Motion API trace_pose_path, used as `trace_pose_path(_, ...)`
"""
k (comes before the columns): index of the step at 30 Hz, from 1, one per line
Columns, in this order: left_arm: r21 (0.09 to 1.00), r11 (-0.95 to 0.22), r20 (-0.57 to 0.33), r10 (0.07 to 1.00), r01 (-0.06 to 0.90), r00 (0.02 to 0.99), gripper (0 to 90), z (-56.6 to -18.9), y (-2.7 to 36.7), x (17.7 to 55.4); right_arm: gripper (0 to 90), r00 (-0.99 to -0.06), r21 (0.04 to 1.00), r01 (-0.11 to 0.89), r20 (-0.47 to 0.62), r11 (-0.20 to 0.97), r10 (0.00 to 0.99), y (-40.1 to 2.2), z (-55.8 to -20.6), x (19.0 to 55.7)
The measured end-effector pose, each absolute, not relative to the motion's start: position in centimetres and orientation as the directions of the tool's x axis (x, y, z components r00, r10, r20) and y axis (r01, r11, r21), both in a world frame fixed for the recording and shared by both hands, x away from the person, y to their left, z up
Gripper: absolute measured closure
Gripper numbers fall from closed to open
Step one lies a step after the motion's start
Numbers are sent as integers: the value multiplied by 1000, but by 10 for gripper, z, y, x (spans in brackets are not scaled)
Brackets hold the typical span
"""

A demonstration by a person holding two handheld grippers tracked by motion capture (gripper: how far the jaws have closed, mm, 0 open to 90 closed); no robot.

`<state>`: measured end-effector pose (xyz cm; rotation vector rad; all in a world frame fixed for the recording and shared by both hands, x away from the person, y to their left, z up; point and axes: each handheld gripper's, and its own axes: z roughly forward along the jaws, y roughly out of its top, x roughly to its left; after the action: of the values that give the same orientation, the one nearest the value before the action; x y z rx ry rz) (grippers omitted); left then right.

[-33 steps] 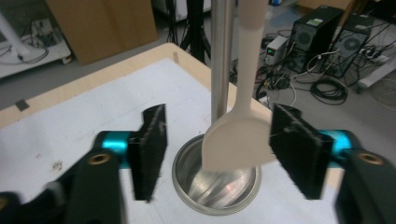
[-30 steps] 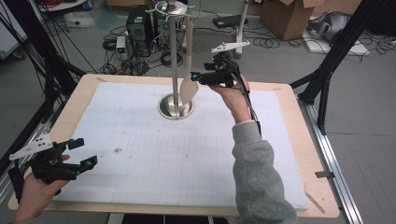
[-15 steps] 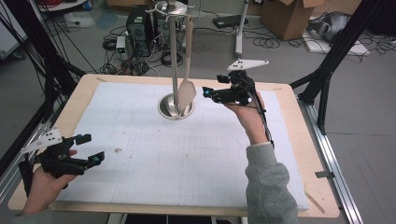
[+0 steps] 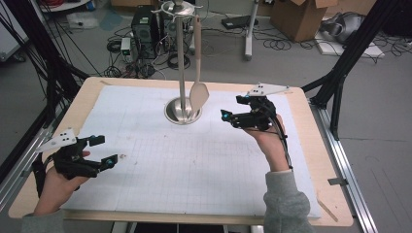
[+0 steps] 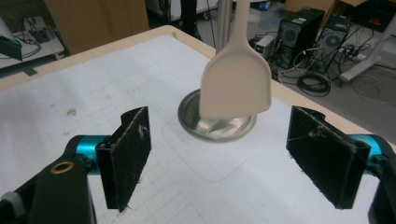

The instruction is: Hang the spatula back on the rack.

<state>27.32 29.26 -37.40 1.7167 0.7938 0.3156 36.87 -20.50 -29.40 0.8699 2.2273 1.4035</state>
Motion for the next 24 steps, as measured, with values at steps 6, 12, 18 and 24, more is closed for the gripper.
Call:
trace_pose_path(6,930,-115,-196,650,349,735,26,-376,288,277,215,-747,912,304,49,275,662,-217,-305,356)
trace_pose_path(12,933,-114,-190,651,342,735,26,-375,288,277,214,-729,924,302,66,234,681,-232,-320,342)
trace_pose_path(18,940,-81,-195,670,332,716,26,-376,292,277,214,-738,925,294,59,242,672,-244,-338,334)
trace_pose_path(24,939,-77,-199,674,336,711,26,-376,295,278,214,-732,922,311,77,231,677,-254,-349,327)
